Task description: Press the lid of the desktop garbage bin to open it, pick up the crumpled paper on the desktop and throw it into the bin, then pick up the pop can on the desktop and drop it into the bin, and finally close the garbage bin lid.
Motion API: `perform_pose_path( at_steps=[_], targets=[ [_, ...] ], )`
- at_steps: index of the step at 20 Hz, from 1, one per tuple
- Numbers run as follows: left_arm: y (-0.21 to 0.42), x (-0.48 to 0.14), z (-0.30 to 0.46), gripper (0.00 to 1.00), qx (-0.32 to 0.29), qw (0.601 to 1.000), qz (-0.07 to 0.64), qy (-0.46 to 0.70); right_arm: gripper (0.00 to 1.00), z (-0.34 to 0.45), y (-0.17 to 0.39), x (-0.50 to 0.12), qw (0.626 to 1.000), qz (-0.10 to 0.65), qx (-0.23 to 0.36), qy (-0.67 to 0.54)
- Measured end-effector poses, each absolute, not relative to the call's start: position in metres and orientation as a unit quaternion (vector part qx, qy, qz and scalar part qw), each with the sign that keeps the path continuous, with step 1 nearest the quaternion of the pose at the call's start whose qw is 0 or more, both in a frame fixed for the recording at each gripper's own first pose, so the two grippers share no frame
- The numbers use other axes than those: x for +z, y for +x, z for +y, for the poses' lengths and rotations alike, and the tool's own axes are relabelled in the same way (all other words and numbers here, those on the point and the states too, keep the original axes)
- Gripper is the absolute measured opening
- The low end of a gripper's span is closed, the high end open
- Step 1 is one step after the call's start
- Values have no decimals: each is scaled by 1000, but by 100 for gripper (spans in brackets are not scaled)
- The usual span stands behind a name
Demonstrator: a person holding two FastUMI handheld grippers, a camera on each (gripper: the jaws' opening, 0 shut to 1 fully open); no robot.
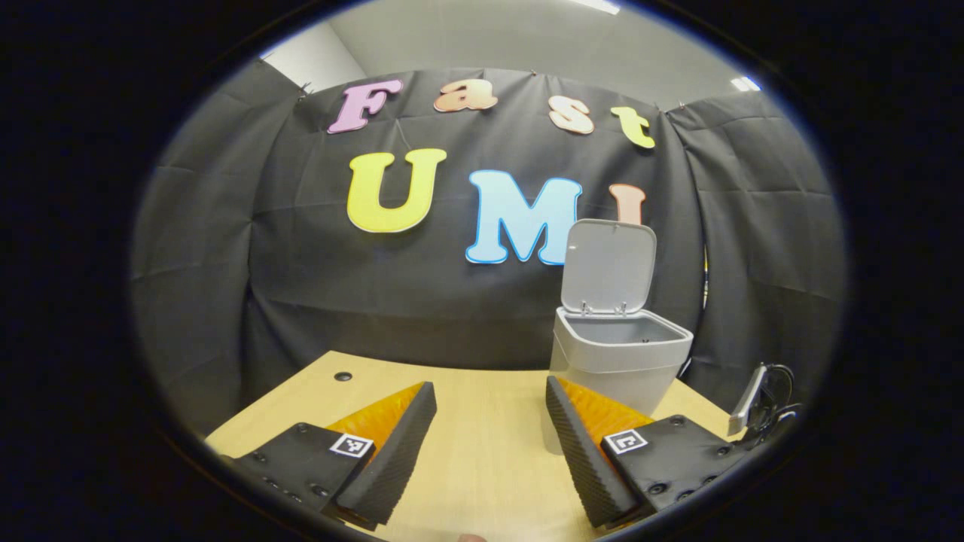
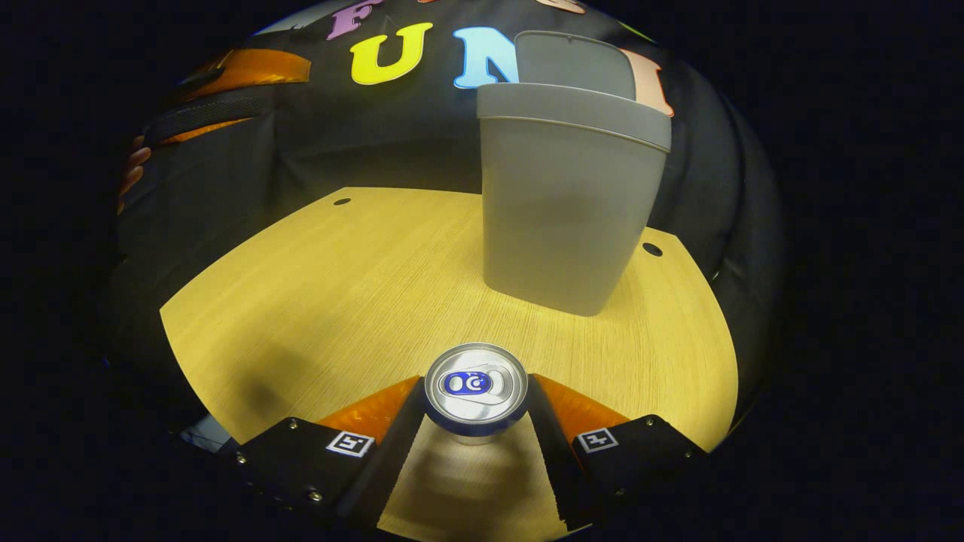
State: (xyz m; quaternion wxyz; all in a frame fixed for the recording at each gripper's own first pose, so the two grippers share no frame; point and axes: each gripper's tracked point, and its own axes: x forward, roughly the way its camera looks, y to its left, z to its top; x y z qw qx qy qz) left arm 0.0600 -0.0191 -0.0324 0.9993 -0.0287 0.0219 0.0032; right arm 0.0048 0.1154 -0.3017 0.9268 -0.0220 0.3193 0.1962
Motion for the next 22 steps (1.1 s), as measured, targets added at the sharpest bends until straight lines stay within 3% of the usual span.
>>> perform_pose_path(
  at_steps=[2,3,4,13,16,19,20,22],
  targets=[
    [60,-32,-18,100,4,999,22,-28,82,109,7,-292,931,312,188,-17],
    [60,-32,-17,95,6,999,22,-29,82,106,9,-283,935,304,184,-13],
    [60,-32,-17,100,5,999,21,-31,82,104,11,-274,939,294,180,-10],
    [63,-32,-26,100,-4,999,19,-44,82,87,40,-161,972,173,157,9],
    [64,-33,-27,89,-5,999,20,-40,82,83,53,-124,980,124,153,14],
    [65,-36,-30,89,-11,998,24,-51,82,78,68,-83,986,68,151,30],
    [65,-38,-30,100,-11,998,26,-54,82,75,70,-69,987,49,149,35],
    [67,-41,-30,95,-11,998,30,-56,82,67,82,-41,989,5,142,42]
  ],
)
